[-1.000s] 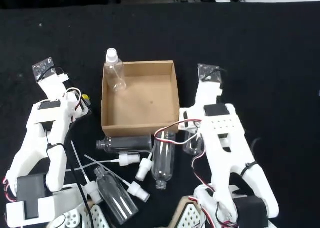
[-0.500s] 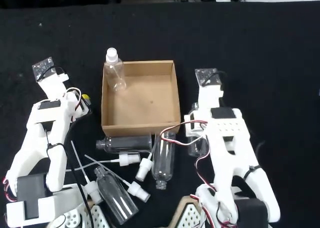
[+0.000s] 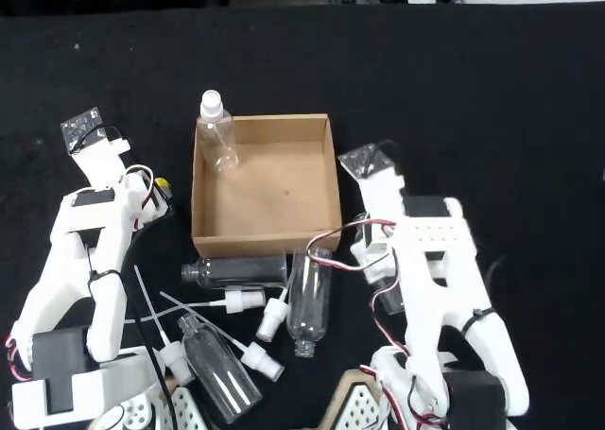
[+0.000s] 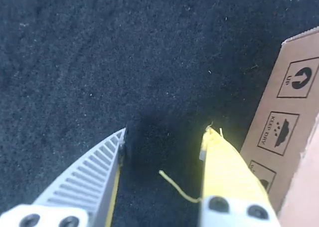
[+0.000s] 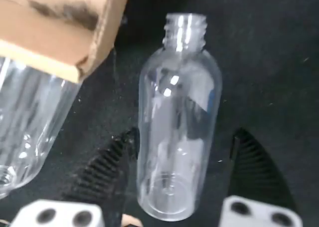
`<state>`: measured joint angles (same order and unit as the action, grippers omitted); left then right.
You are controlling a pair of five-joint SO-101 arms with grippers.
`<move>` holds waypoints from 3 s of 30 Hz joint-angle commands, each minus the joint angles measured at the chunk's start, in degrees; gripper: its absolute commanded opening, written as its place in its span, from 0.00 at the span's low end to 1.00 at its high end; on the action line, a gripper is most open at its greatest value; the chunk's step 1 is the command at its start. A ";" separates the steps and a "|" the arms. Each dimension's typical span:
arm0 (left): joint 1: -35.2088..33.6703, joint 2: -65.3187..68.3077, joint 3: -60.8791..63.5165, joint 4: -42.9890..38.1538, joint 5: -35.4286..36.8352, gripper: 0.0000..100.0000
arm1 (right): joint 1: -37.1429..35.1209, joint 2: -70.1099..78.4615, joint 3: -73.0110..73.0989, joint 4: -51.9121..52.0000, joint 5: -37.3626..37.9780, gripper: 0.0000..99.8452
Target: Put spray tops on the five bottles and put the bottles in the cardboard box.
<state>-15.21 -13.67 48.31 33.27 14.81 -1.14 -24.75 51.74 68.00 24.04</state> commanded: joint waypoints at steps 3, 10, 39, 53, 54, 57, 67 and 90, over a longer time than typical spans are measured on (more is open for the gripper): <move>0.04 -0.26 -0.40 -0.97 0.09 0.21 | 5.36 -0.04 -11.03 4.75 0.88 0.27; 0.04 -0.26 -0.57 -0.97 0.09 0.21 | 2.37 0.04 -14.29 8.62 -2.02 0.27; 0.04 -0.26 -0.48 -0.97 0.09 0.21 | -1.76 13.05 -8.84 -0.53 -2.55 0.20; 0.04 -0.26 -0.40 -0.97 0.09 0.21 | 23.56 13.05 -19.47 -0.09 34.73 0.06; 0.04 -0.26 -0.40 -0.97 0.09 0.21 | 25.32 13.05 -19.91 -0.09 37.98 0.06; 0.04 -0.35 -0.40 -0.97 0.09 0.21 | 30.59 13.05 -20.26 -0.09 47.03 0.06; -0.04 -0.35 -0.48 -0.97 0.09 0.21 | 47.38 14.29 -18.86 -0.18 61.01 0.20; 0.04 -0.26 -0.40 -0.97 0.00 0.21 | 43.34 19.12 -19.21 -3.34 50.81 0.36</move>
<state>-15.21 -13.67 48.31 33.27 14.81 44.13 -5.23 31.25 68.18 72.48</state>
